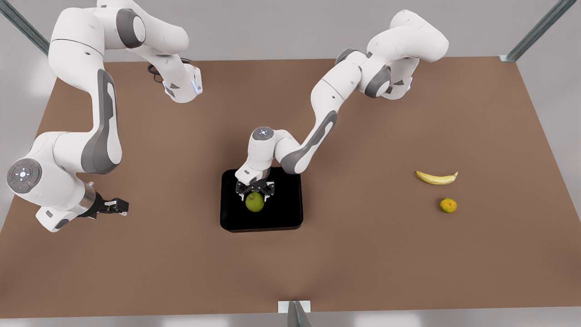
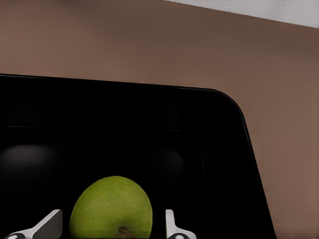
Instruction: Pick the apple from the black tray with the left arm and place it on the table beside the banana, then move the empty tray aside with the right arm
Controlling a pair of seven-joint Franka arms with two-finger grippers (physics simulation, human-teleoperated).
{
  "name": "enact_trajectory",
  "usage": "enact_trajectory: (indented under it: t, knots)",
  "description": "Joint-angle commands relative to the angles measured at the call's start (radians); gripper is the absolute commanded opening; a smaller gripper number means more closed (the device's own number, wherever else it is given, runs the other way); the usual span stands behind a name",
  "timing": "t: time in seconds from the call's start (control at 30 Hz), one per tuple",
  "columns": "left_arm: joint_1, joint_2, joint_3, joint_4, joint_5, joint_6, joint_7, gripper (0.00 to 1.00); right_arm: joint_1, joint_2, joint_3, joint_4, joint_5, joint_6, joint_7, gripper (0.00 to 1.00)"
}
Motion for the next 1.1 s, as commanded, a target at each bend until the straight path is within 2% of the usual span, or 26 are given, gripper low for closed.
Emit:
enact_trajectory:
  t: [0.0, 0.23, 0.83, 0.87, 0.9, 1.0, 1.07]
  knots:
    - [-0.002, 0.005, 0.000, 0.001, 0.006, 0.014, -0.110, 1.00, 0.000, -0.001, 0.000, 0.000, 0.001, -0.001, 0.002, 1.00]
    - [-0.047, 0.021, 0.088, -0.001, 0.007, -0.042, -0.108, 1.00, 0.000, -0.001, 0.000, 0.000, 0.001, 0.001, 0.002, 1.00]
    - [-0.056, 0.089, 0.124, 0.034, 0.010, 0.012, -0.206, 1.00, 0.000, 0.000, 0.000, 0.000, -0.001, 0.004, 0.003, 1.00]
    - [-0.056, 0.087, 0.124, 0.034, 0.010, 0.007, -0.206, 0.75, 0.000, 0.000, 0.000, 0.000, -0.001, 0.004, 0.003, 1.00]
    - [-0.056, 0.086, 0.124, 0.033, 0.012, 0.003, -0.202, 0.68, 0.000, 0.000, 0.000, 0.000, -0.001, 0.004, 0.003, 1.00]
    - [-0.056, 0.058, 0.121, 0.033, 0.009, -0.080, -0.133, 0.73, 0.000, 0.000, 0.000, 0.000, -0.001, 0.004, 0.003, 1.00]
    - [-0.045, -0.052, 0.072, 0.027, -0.036, -0.304, 0.050, 0.78, 0.000, 0.000, 0.000, 0.000, -0.001, 0.004, 0.003, 1.00]
